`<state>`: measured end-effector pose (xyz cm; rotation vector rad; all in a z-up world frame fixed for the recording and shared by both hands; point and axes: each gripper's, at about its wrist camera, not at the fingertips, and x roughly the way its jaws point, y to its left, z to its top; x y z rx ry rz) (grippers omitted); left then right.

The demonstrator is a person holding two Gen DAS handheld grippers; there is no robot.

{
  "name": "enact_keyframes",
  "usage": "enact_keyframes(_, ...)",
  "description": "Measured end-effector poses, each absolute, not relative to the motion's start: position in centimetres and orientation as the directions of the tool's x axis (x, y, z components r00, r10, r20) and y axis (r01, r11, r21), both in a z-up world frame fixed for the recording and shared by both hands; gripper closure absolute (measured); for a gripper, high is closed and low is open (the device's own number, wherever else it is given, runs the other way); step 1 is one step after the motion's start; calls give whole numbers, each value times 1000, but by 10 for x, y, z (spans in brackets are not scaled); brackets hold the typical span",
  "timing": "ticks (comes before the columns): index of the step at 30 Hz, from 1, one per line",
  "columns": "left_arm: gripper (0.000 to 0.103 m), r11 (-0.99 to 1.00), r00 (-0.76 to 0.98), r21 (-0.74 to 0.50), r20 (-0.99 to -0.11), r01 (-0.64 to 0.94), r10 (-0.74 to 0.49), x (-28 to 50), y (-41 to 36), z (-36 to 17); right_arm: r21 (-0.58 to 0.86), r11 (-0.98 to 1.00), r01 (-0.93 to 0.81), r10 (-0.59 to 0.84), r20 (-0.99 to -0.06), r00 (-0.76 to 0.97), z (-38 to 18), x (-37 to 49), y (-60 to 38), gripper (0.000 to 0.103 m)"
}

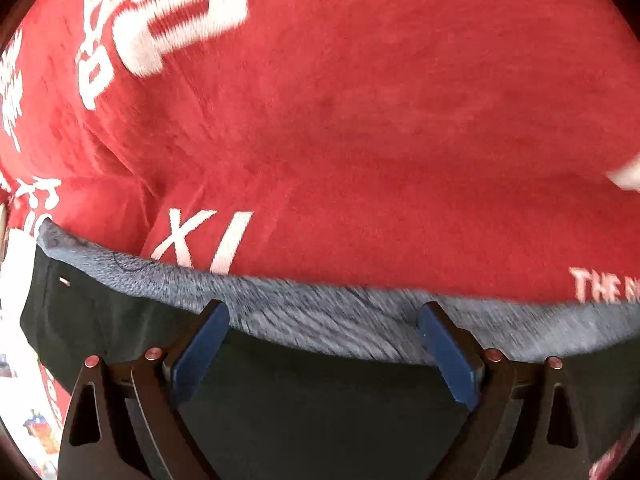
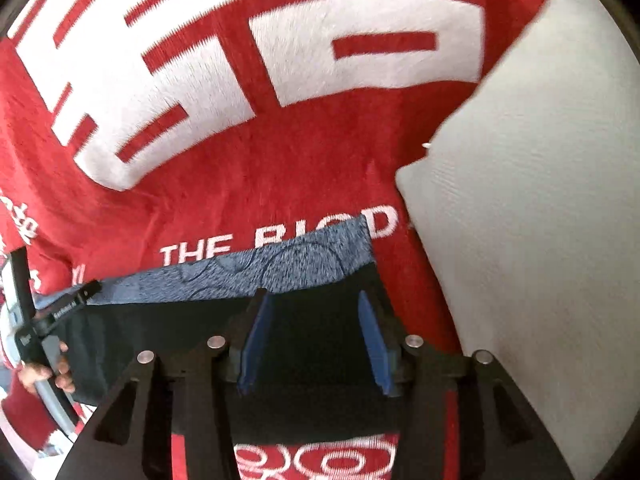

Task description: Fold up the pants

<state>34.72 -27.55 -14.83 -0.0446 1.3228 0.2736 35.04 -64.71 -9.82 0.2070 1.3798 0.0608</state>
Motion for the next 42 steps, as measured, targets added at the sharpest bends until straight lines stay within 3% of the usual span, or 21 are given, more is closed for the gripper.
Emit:
enact_keyframes(5,6,989,234,97,-965,-116,122,315,-310,-135,155,985,75,137,-970,199,-91,334,-648,54)
enact_keyframes(8,6,991,196,117,-972,-63,127,290,-329,-153,152,986,65,139,-976,168,-101,326,-649,54)
enact_keyframes(11,5,989,206,72,-974,-130,98,285,-332,-157,116,993,34,112,-988,105,-125,313,-653,55)
enact_keyframes(14,5,990,186,74,-978,-119,96,284,-330,-154,128,990,54,119,-983,137,-114,303,-662,54)
enact_keyframes(19,5,991,179,81,-979,-107,100,273,-336,-151,155,974,163,134,-982,133,-99,272,-677,54)
enact_keyframes(25,5,988,192,83,-975,-131,108,269,-339,-151,159,946,284,129,-984,121,-122,259,-680,54)
enact_keyframes(26,5,988,192,83,-975,-126,107,268,-342,-149,161,938,308,123,-983,139,-124,262,-682,55)
enact_keyframes(27,5,989,192,84,-976,-122,106,268,-339,-153,157,935,318,113,-982,151,-125,266,-683,67)
enact_keyframes(29,5,990,187,89,-976,-112,109,269,-339,-153,147,936,318,95,-980,173,-121,270,-684,81)
enact_keyframes(34,5,989,192,88,-975,-116,109,265,-343,-151,41,979,198,7,-985,174,-117,265,-669,85)
enact_keyframes(37,2,988,195,82,-975,-128,106,265,-341,-151,38,971,236,12,-994,111,-136,261,-677,75)
enact_keyframes(39,2,989,195,76,-976,-128,100,264,-341,-149,5,970,245,-27,-992,125,-126,256,-679,46)
enact_keyframes(42,2,988,185,85,-977,-128,108,263,-342,-147,58,972,227,25,-989,144,-111,243,-679,44)
